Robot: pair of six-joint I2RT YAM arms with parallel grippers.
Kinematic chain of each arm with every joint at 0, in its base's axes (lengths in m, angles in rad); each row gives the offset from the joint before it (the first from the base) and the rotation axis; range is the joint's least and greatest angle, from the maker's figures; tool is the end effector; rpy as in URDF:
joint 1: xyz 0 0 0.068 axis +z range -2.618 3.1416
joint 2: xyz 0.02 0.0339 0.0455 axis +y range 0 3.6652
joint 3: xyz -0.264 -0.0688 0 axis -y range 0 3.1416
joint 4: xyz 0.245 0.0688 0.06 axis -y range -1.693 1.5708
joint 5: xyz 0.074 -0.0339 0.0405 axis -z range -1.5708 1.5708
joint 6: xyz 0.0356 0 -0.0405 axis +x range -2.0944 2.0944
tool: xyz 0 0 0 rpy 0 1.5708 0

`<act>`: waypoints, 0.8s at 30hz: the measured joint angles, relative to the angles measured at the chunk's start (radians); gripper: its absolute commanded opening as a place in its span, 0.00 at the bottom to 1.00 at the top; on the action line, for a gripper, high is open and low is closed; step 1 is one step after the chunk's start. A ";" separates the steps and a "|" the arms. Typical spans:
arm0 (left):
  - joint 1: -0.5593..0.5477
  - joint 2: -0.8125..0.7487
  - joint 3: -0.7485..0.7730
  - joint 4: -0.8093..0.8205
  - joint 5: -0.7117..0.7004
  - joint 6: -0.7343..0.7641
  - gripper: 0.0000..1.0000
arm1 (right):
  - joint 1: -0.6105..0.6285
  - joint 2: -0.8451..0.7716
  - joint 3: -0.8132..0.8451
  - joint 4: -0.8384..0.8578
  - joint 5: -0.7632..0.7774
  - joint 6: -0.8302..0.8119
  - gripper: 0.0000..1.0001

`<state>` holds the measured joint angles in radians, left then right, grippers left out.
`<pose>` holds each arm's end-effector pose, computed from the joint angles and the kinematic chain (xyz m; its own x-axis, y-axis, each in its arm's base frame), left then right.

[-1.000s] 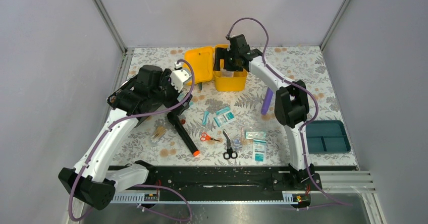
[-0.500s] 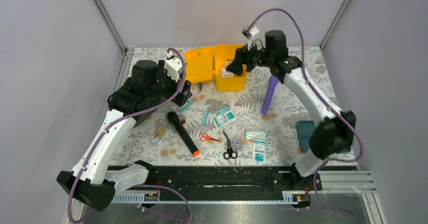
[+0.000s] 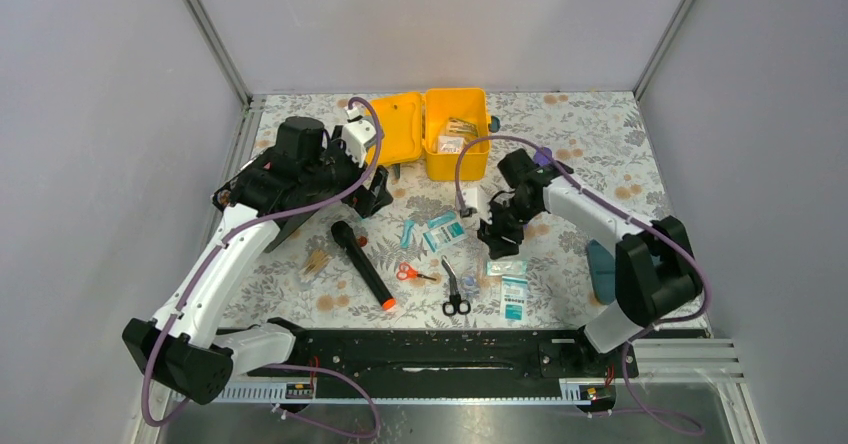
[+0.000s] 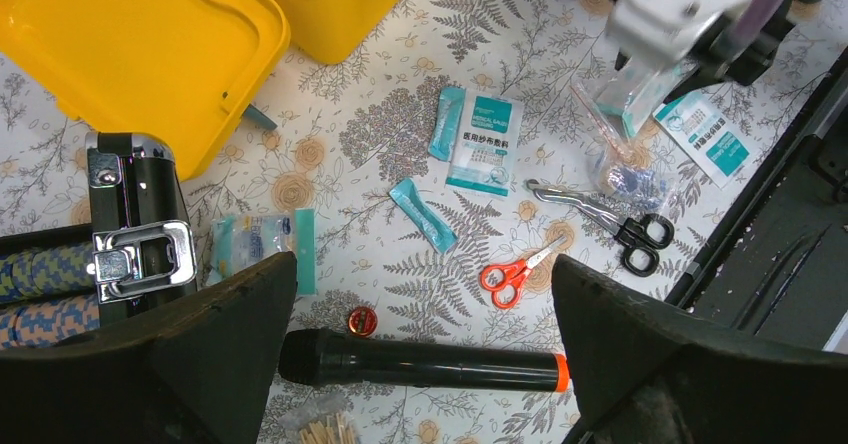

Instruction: Organize the medicine kit

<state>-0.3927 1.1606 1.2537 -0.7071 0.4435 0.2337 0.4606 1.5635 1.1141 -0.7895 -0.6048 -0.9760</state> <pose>0.2157 -0.1059 0.3770 -0.3627 0.3767 -0.8524 0.7748 0.6302 -0.0512 0.2584 0.1508 0.2275 -0.0342 -0.7776 -0.6278 -0.9993 0.0187 0.0313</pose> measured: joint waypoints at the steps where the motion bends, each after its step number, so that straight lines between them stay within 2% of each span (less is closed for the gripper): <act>1: 0.000 0.000 0.000 0.000 0.000 -0.002 0.98 | 0.010 0.018 -0.007 -0.018 0.029 -0.031 0.57; 8: 0.000 -0.008 -0.027 0.006 0.002 -0.006 0.99 | 0.040 0.107 -0.005 -0.053 0.174 -0.134 0.55; 10: 0.000 -0.016 -0.043 0.005 0.002 -0.006 0.99 | 0.043 0.139 -0.005 -0.060 0.202 -0.150 0.49; 12: 0.000 -0.024 -0.054 0.003 0.002 -0.006 0.99 | 0.045 0.164 -0.004 -0.065 0.217 -0.161 0.39; 13: 0.000 -0.028 -0.057 0.002 0.001 -0.006 0.99 | 0.047 0.175 -0.004 -0.069 0.223 -0.167 0.32; 15: 0.001 -0.035 -0.060 0.002 0.001 -0.006 0.99 | 0.052 0.187 -0.004 -0.085 0.227 -0.181 0.11; 17: 0.006 -0.042 -0.062 0.006 0.001 -0.006 0.99 | 0.057 0.187 0.002 -0.115 0.225 -0.200 0.00; 21: 0.010 -0.045 -0.074 0.004 0.001 -0.006 0.99 | 0.060 0.166 0.045 -0.158 0.222 -0.210 0.00; 24: 0.012 -0.045 -0.079 -0.006 0.002 -0.006 0.99 | 0.059 0.090 0.102 -0.169 0.217 -0.219 0.00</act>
<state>-0.3809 1.1156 1.1748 -0.7128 0.4458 0.2279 0.5198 1.6539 1.2163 -0.9585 -0.3882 -1.1954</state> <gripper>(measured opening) 0.989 0.016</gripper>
